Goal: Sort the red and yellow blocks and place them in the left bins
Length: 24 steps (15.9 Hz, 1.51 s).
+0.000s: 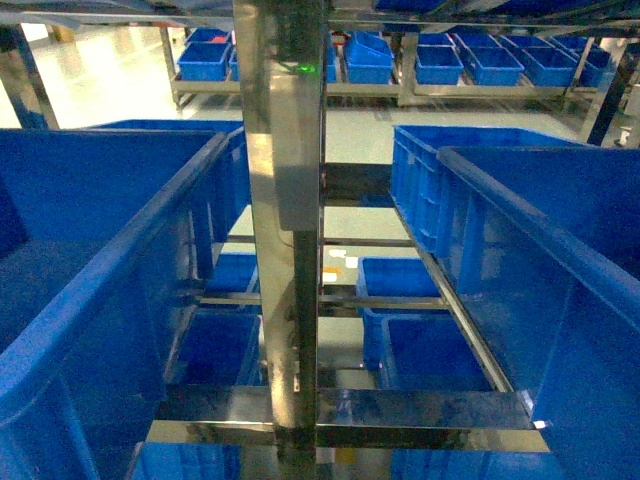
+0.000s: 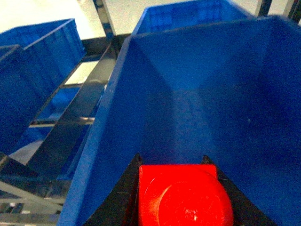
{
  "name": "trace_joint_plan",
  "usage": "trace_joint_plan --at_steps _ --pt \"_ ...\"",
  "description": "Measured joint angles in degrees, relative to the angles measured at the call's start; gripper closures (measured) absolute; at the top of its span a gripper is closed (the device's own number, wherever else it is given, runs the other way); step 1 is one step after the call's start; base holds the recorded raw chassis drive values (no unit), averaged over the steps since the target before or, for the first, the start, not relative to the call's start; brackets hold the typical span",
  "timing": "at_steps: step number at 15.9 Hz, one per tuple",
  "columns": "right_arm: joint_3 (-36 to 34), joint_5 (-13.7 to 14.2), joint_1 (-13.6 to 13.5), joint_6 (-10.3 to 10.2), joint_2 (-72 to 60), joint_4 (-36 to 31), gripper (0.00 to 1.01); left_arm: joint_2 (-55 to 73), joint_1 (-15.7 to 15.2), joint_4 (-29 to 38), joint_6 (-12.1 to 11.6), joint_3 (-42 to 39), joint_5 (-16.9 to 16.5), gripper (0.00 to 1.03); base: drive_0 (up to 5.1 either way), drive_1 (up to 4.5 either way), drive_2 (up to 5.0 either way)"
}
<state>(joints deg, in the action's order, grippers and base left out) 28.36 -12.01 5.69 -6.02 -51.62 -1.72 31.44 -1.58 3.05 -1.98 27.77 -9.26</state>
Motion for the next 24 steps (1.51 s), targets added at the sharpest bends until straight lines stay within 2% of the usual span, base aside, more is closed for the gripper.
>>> trace_joint_plan --at_steps 3,5,9,13,16,18,20,24 --pt "2.08 -0.87 0.39 -0.46 -8.90 -2.91 0.73 0.00 0.00 0.00 0.00 0.00 0.00 0.76 0.0 0.00 0.0" --pt "4.76 0.98 0.31 -0.37 -14.73 -4.52 0.73 0.00 0.00 0.00 0.00 0.00 0.00 0.76 0.0 0.00 0.0" --pt "10.60 3.76 -2.05 0.98 -19.71 1.18 0.73 0.00 0.00 0.00 0.00 0.00 0.00 0.76 0.0 0.00 0.0" --pt "13.86 9.55 -3.54 2.67 -27.10 1.25 0.73 0.00 0.00 0.00 0.00 0.00 0.00 0.76 0.0 0.00 0.0" --pt "15.02 13.25 -3.30 3.34 -31.41 -0.04 0.73 0.00 0.00 -0.02 0.00 0.00 0.00 0.76 0.0 0.00 0.0" --pt "16.85 13.88 -2.10 3.19 -34.29 0.09 0.73 0.00 0.00 0.00 0.00 0.00 0.00 0.76 0.0 0.00 0.0" --pt "19.19 13.79 -1.16 2.05 -36.98 2.64 0.73 0.00 0.00 0.00 0.00 0.00 0.00 0.76 0.0 0.00 0.0" --pt "22.10 12.90 -1.36 0.00 -41.70 4.20 0.73 0.00 0.00 0.00 0.00 0.00 0.00 0.76 0.0 0.00 0.0"
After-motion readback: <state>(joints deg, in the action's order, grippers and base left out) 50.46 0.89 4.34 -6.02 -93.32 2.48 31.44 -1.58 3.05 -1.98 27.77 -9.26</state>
